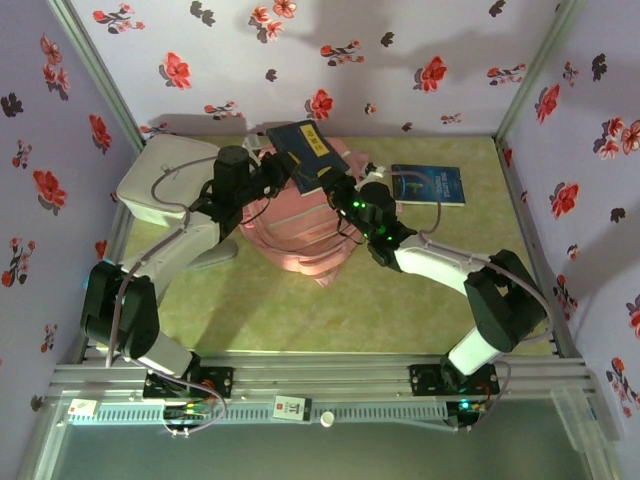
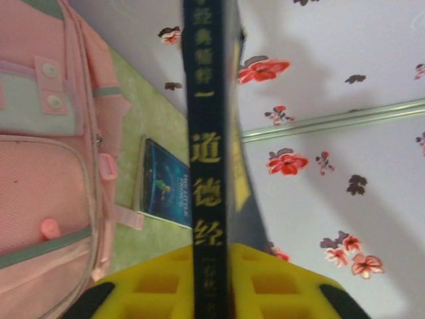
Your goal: Pack books, pencil case, and school supplies into a backpack
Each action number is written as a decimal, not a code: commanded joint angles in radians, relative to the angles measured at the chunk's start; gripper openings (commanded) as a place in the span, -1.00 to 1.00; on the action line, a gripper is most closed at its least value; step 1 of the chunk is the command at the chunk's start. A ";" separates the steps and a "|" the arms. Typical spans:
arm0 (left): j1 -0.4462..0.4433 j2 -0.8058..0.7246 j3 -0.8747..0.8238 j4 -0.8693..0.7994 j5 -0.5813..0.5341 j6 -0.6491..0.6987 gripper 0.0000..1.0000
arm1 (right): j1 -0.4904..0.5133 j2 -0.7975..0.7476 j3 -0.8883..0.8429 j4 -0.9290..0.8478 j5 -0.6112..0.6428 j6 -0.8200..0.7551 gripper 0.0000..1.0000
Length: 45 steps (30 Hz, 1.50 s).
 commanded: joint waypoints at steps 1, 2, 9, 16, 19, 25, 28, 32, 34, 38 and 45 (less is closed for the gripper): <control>-0.001 -0.056 -0.007 -0.056 0.012 0.104 -0.30 | 0.002 -0.061 0.026 -0.099 0.069 -0.105 -0.75; 0.001 -0.064 -0.009 -0.090 0.007 0.144 -0.15 | 0.001 -0.078 0.021 -0.128 0.082 -0.128 -0.77; 0.006 -0.057 0.082 -0.471 -0.009 0.546 0.48 | -0.027 -0.241 -0.053 -0.312 0.178 -0.269 -0.87; -0.005 0.001 0.140 -0.653 -0.030 0.886 0.99 | -0.075 -0.425 -0.080 -0.643 0.357 -0.392 -0.90; -0.016 0.045 0.178 -0.705 -0.049 0.996 0.99 | -0.118 -0.474 -0.096 -0.714 0.358 -0.401 -0.90; -0.093 0.175 0.295 -0.856 -0.156 1.173 0.99 | -0.159 -0.526 -0.135 -0.759 0.358 -0.382 -0.88; -0.144 0.233 0.330 -0.903 -0.244 1.267 0.99 | -0.170 -0.529 -0.150 -0.764 0.353 -0.364 -0.88; -0.175 0.325 0.413 -0.981 -0.308 1.290 0.89 | -0.180 -0.526 -0.157 -0.771 0.338 -0.352 -0.88; -0.189 0.357 0.442 -1.003 -0.313 1.304 0.78 | -0.183 -0.528 -0.158 -0.777 0.338 -0.347 -0.88; -0.215 0.418 0.486 -1.028 -0.361 1.322 0.46 | -0.188 -0.535 -0.162 -0.783 0.338 -0.341 -0.87; -0.230 0.492 0.546 -1.065 -0.395 1.341 0.20 | -0.196 -0.537 -0.174 -0.796 0.331 -0.314 -0.88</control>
